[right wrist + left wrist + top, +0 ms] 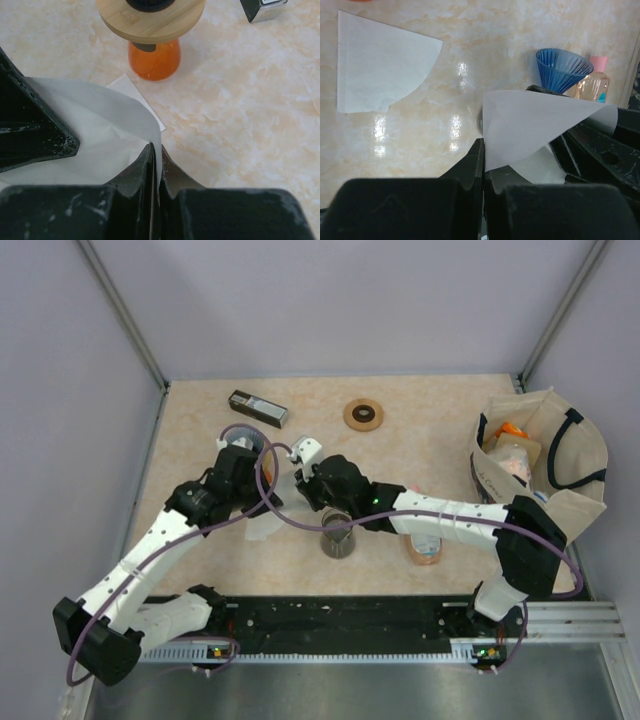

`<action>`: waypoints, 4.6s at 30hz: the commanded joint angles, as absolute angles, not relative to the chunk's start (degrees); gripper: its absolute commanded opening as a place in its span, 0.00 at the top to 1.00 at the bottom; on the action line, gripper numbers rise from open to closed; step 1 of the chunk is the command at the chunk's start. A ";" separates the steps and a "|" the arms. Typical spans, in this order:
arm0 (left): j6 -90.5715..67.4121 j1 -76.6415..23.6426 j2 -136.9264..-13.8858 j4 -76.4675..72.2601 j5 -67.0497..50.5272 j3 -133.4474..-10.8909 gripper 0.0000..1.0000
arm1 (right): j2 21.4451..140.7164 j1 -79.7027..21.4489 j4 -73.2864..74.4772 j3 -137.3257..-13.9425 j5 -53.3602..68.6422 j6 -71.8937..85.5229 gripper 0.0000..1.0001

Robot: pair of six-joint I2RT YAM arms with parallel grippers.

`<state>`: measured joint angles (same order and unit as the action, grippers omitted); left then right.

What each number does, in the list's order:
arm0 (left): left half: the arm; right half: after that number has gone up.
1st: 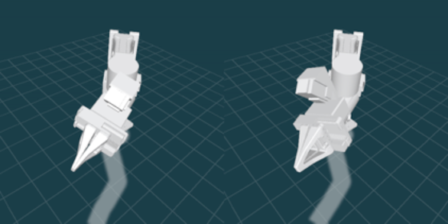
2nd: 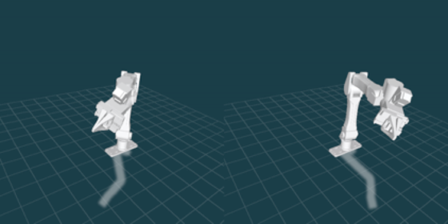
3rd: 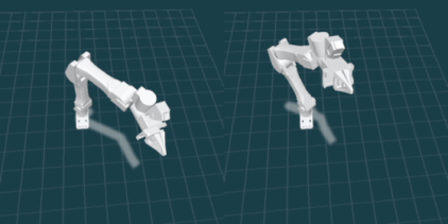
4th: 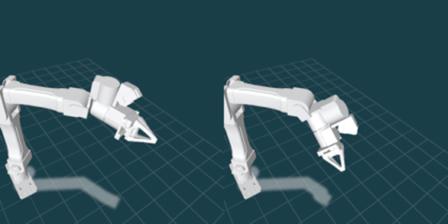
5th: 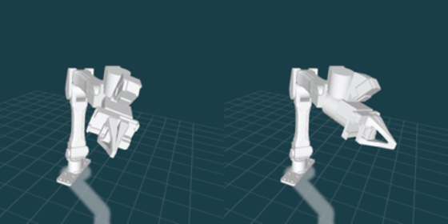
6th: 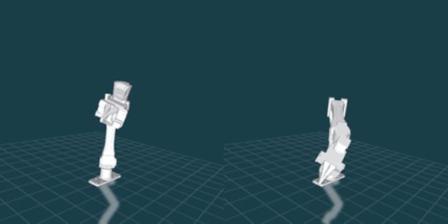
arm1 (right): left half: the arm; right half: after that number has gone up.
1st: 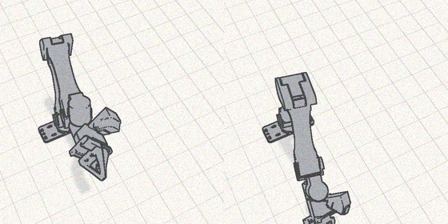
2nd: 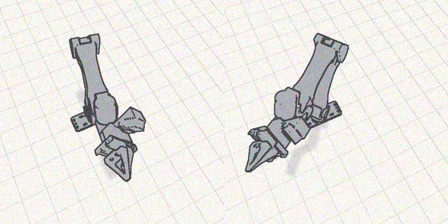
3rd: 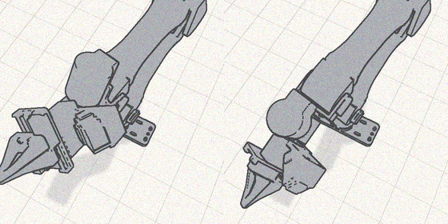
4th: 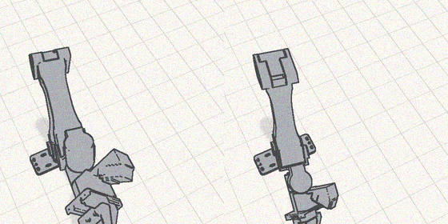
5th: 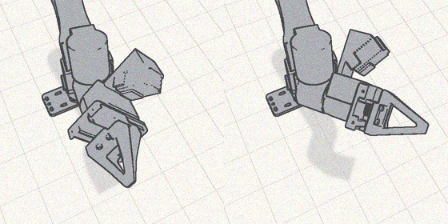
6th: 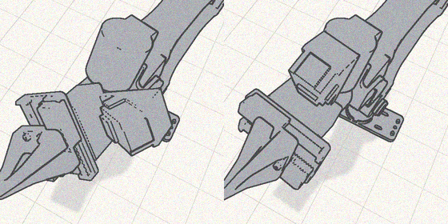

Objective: Place the coffee filter in the dripper

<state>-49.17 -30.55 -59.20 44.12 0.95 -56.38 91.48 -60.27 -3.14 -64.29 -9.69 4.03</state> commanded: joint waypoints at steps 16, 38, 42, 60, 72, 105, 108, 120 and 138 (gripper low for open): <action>-37.00 -30.76 -57.92 52.56 -1.91 -60.47 0.83 | 88.86 -57.48 4.92 -68.82 -0.97 2.64 1.00; -34.02 -30.76 -58.62 43.15 -6.15 -64.51 0.47 | 88.15 -57.39 5.71 -69.96 7.21 -1.58 1.00; -32.96 -30.76 -60.03 43.68 -7.03 -64.69 0.51 | 88.77 -57.48 6.59 -71.10 7.21 -1.41 1.00; -34.98 -30.76 -60.73 44.03 2.89 -65.92 1.00 | 87.28 -57.39 7.82 -77.33 2.99 -1.14 0.38; -37.26 -30.67 -61.61 50.54 16.69 -74.17 1.00 | 71.29 -57.30 -4.57 -72.25 -12.31 -0.53 0.01; -35.16 -4.48 -77.16 40.95 -2.11 -78.57 0.92 | 66.00 -52.47 -5.63 -60.82 -20.57 3.78 0.01; -34.98 -4.22 -77.69 41.31 -1.76 -77.79 0.90 | 65.74 -52.56 -5.54 -60.73 -20.65 3.87 0.01; -32.17 -4.04 -77.00 47.10 3.25 -82.34 0.47 | 65.57 -52.47 -5.45 -60.38 -20.21 3.78 0.01; -24.79 -5.18 -78.39 46.40 -9.31 -93.69 0.25 | 65.22 -52.56 -5.01 -60.03 -21.62 2.90 0.01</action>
<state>-27.29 -4.49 -74.74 47.57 -4.60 -91.39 66.81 -52.99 -3.49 -60.36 -20.75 3.16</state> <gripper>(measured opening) 0.809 0.990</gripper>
